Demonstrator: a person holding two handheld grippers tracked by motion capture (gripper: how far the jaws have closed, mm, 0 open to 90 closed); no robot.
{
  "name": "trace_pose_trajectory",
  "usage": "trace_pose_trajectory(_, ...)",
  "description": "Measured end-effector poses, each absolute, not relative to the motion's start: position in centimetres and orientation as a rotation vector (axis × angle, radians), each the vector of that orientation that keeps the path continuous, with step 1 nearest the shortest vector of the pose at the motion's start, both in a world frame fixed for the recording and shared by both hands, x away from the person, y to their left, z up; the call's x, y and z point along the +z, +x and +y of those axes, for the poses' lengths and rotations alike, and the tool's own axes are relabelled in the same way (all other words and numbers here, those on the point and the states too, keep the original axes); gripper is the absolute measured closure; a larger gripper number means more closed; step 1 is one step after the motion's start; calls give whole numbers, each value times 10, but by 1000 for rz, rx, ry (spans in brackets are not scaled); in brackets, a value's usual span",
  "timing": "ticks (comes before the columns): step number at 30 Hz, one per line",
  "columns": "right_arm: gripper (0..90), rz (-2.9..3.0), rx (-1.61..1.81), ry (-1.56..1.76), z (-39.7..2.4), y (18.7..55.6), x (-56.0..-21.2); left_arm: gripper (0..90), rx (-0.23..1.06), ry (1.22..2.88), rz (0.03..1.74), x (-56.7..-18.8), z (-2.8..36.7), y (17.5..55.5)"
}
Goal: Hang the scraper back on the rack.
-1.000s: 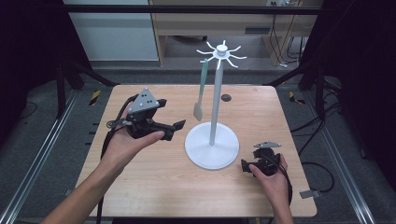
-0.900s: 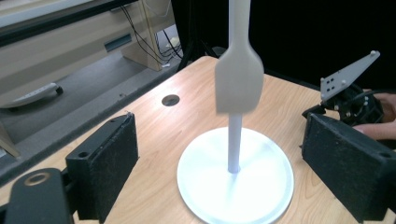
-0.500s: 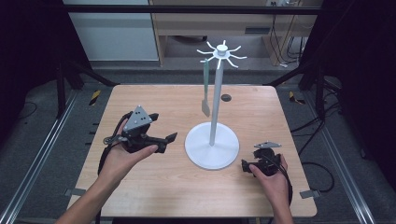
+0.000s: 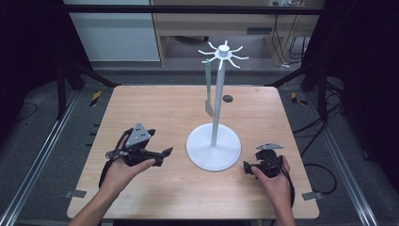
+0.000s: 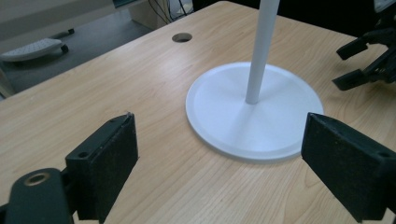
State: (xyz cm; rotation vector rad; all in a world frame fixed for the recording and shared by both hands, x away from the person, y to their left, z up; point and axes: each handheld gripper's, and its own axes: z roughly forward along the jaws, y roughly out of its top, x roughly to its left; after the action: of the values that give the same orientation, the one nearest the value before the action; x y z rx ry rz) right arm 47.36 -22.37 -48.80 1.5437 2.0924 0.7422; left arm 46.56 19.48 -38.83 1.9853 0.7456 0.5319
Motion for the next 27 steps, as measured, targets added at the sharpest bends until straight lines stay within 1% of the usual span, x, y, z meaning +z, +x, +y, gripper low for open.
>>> trace_pose_trajectory(3, 65, 2092, 741, 1544, -224, 474, -488, 110, 562, 1989, 775, -401, 204, 468)
trace_pose_trajectory(9, 65, 2092, 737, 1547, -223, 474, -489, 112, 531, 1961, 852, -421, 223, 473)
trace_pose_trajectory(27, 65, 2096, 732, 1546, -222, 474, -490, 116, 536, 1933, 995, -452, 270, 481)
